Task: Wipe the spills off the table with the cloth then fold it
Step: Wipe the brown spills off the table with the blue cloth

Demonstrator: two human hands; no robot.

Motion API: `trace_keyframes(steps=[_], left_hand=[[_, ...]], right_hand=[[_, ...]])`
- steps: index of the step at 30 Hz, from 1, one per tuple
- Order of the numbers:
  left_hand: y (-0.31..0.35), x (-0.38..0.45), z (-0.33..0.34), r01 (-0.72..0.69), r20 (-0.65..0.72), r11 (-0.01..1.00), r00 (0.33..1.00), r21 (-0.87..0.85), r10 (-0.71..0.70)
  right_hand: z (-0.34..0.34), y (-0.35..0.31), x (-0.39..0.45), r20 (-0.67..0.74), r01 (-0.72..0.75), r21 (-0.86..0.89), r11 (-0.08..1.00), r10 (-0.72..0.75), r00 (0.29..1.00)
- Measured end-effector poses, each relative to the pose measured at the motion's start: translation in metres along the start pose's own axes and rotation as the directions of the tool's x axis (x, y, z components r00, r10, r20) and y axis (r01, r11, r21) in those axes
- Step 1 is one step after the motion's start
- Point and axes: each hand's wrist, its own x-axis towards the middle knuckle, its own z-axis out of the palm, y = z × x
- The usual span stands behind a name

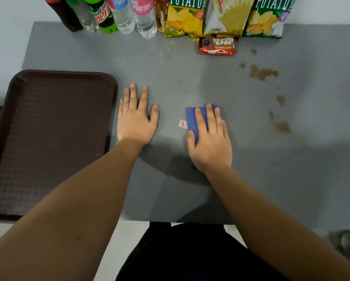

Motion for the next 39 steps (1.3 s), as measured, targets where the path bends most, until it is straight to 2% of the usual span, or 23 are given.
trace_keyframes(steps=[6,10,13,16,19,23,25,32,39], left_hand=[[0.0,0.0,-0.002,-0.002,0.032,1.0,0.999,-0.002,0.002],[0.004,0.001,-0.004,0.016,0.052,1.0,0.999,0.009,-0.016],[0.014,-0.001,-0.009,-0.008,0.004,1.0,1.0,0.02,0.008],[0.04,-0.002,-0.011,-0.073,-0.039,0.997,0.997,-0.03,0.071],[0.075,0.002,-0.004,-0.118,0.009,0.991,0.993,-0.061,0.119],[0.105,0.005,0.016,-0.106,0.074,0.993,0.991,-0.051,0.109],[0.105,0.005,0.025,-0.088,0.077,0.996,0.993,-0.021,0.089],[0.101,0.006,0.036,-0.083,0.004,0.997,0.997,-0.002,0.083],[0.099,0.007,0.038,-0.091,-0.006,0.996,0.996,-0.003,0.091]], right_hand=[[-0.02,0.054,0.019,-0.022,-0.153,-0.006,0.988,0.153,0.988],[-0.032,0.087,-0.002,-0.03,-0.263,-0.023,0.965,0.262,0.965],[-0.033,0.087,-0.03,-0.056,-0.314,-0.035,0.949,0.312,0.948],[-0.028,0.067,-0.052,-0.028,-0.324,-0.073,0.943,0.322,0.946],[-0.023,0.053,-0.05,-0.004,-0.277,-0.077,0.958,0.278,0.961],[-0.021,0.055,-0.006,0.02,-0.134,-0.039,0.99,0.135,0.991],[-0.02,0.06,0.028,0.039,-0.111,-0.03,0.993,0.112,0.993],[-0.028,0.102,0.131,0.061,-0.225,-0.023,0.974,0.226,0.972],[-0.034,0.127,0.129,0.026,-0.334,-0.028,0.942,0.334,0.942]])
